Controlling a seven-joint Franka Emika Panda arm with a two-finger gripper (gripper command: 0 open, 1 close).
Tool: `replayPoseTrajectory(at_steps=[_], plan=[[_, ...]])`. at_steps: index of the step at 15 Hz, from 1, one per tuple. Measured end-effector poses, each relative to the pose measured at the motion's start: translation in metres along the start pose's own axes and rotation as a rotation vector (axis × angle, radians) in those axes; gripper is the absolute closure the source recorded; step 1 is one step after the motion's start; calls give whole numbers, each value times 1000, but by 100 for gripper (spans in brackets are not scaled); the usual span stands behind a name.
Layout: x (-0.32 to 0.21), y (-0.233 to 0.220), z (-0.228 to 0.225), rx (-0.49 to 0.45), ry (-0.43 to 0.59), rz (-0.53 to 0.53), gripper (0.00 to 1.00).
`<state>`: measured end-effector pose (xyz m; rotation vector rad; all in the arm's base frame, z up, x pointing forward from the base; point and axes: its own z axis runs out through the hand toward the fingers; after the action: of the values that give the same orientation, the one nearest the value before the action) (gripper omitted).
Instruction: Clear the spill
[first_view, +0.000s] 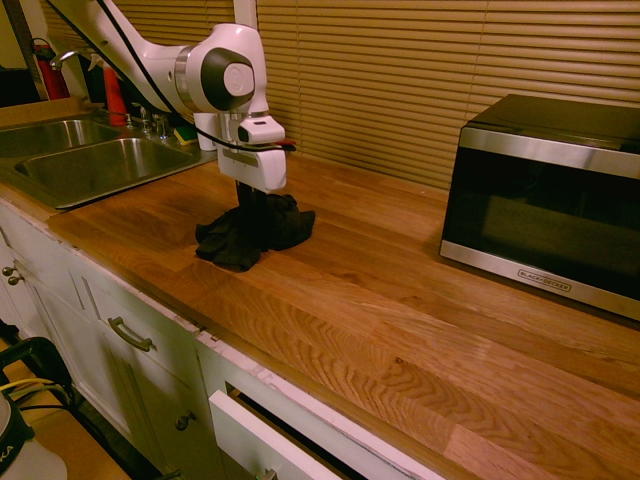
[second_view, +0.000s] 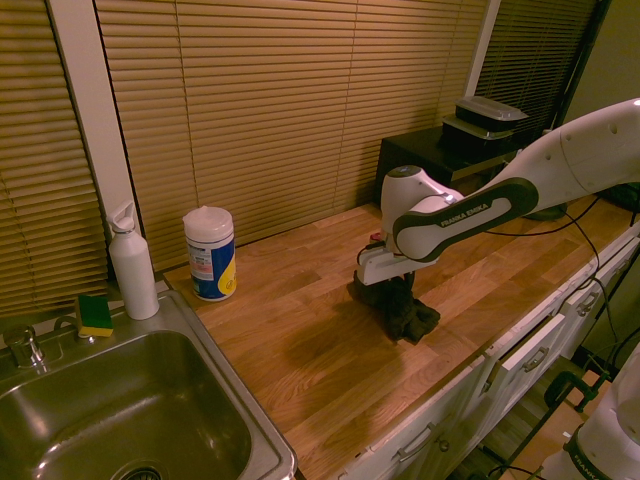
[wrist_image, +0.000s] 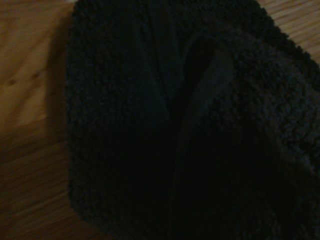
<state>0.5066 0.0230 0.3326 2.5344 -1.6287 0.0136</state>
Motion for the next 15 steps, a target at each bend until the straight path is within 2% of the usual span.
replayPoseTrajectory(at_steps=[8, 12, 15], plan=[[74, 48, 12, 35, -25, 87, 100], [62, 42, 8, 37, -24, 57, 100], [12, 20, -3, 34, -17, -7, 100]])
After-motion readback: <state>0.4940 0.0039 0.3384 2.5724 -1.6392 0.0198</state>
